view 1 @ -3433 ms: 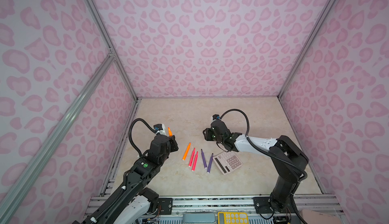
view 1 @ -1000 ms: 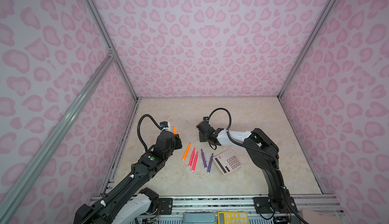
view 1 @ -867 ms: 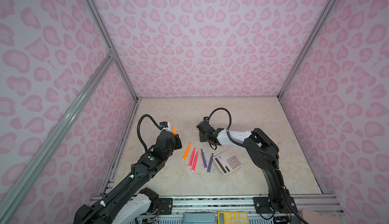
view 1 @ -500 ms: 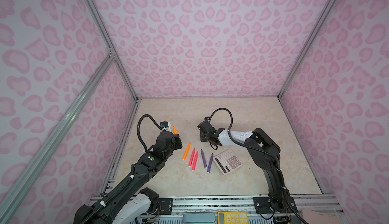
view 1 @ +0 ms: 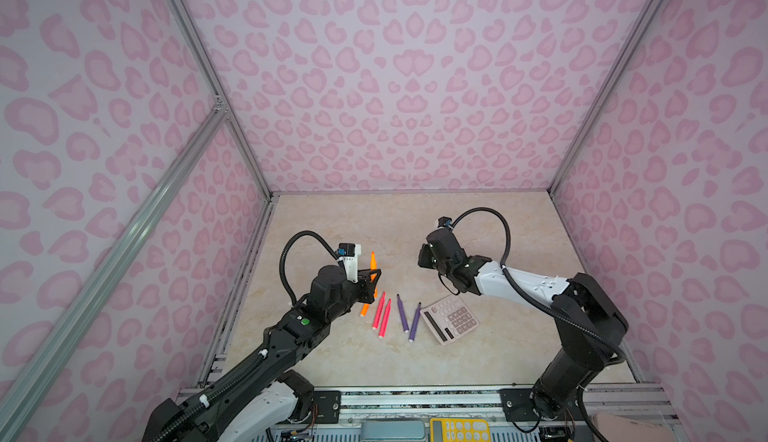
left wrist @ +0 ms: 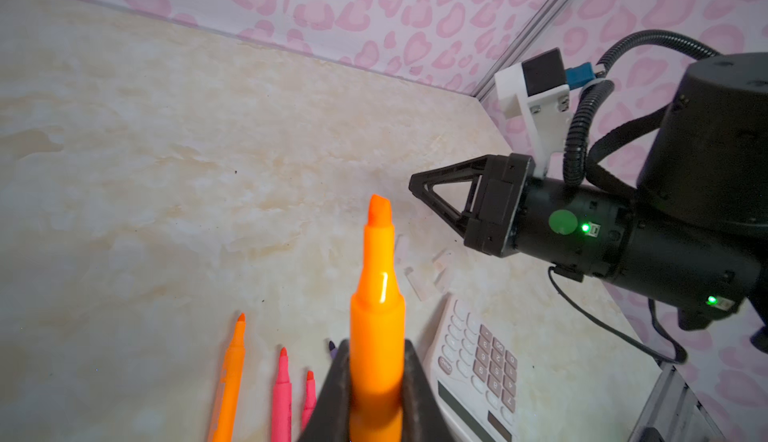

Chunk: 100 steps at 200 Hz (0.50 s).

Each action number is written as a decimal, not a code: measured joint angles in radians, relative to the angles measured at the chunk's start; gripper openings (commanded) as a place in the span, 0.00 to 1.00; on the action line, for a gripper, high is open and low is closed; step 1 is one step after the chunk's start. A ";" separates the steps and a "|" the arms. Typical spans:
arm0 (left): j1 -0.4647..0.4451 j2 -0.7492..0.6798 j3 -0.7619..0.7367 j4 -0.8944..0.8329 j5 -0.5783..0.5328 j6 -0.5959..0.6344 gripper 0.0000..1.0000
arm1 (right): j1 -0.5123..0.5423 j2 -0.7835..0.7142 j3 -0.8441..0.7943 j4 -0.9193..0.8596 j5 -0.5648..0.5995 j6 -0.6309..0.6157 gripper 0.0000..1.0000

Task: Insert the pens into the pen caps
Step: 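Carry the cap in the right gripper toward the highlighter tip in the left gripper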

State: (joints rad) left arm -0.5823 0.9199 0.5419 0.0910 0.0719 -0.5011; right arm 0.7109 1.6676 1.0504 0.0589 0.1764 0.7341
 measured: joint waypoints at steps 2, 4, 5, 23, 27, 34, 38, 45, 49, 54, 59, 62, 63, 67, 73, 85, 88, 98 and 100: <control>0.000 0.000 0.000 0.002 0.001 0.002 0.04 | 0.000 -0.009 -0.006 0.009 0.000 0.006 0.00; 0.000 0.002 0.000 0.004 0.003 0.003 0.04 | 0.000 -0.014 -0.010 0.014 0.000 0.008 0.00; 0.000 0.002 0.000 0.005 0.004 0.003 0.04 | 0.000 -0.019 -0.013 0.021 -0.002 0.010 0.00; -0.001 0.019 0.001 0.029 0.046 0.006 0.04 | 0.003 -0.068 -0.053 0.079 -0.029 0.016 0.00; -0.003 0.025 0.003 0.035 0.060 0.009 0.04 | 0.003 -0.075 -0.061 0.087 -0.032 0.016 0.00; -0.010 0.035 0.006 0.042 0.073 0.013 0.04 | 0.002 -0.090 -0.076 0.105 -0.045 0.018 0.00; -0.016 0.044 0.010 0.047 0.085 0.015 0.04 | -0.003 -0.100 -0.087 0.115 -0.051 0.018 0.00; -0.027 0.056 0.016 0.055 0.100 0.019 0.04 | -0.013 -0.117 -0.102 0.125 -0.062 0.022 0.00; -0.032 0.063 0.019 0.061 0.107 0.025 0.04 | -0.018 -0.125 -0.110 0.129 -0.068 0.025 0.00; -0.039 0.071 0.024 0.066 0.114 0.026 0.04 | -0.025 -0.138 -0.119 0.135 -0.071 0.030 0.00; -0.048 0.083 0.029 0.069 0.118 0.030 0.04 | -0.031 -0.155 -0.131 0.145 -0.072 0.034 0.00; -0.050 0.086 0.031 0.069 0.119 0.032 0.04 | -0.033 -0.163 -0.137 0.148 -0.072 0.034 0.00; -0.052 0.089 0.032 0.069 0.122 0.033 0.04 | -0.033 -0.167 -0.139 0.150 -0.071 0.033 0.00; -0.058 0.098 0.037 0.070 0.127 0.034 0.04 | -0.034 -0.177 -0.146 0.158 -0.068 0.034 0.00; -0.066 0.111 0.042 0.072 0.130 0.037 0.04 | -0.033 -0.194 -0.153 0.166 -0.072 0.035 0.00; -0.080 0.133 0.050 0.072 0.131 0.043 0.04 | -0.022 -0.219 -0.158 0.170 -0.079 0.043 0.00; -0.084 0.138 0.052 0.074 0.132 0.043 0.04 | -0.018 -0.224 -0.158 0.171 -0.078 0.045 0.00; -0.096 0.151 0.057 0.075 0.134 0.048 0.04 | -0.003 -0.237 -0.152 0.166 -0.065 0.058 0.00; -0.099 0.154 0.058 0.075 0.134 0.049 0.04 | -0.001 -0.239 -0.150 0.161 -0.061 0.060 0.00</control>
State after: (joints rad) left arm -0.6811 1.0737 0.5999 0.1661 0.2054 -0.4519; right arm 0.7101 1.4288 0.9009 0.2199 0.1158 0.7944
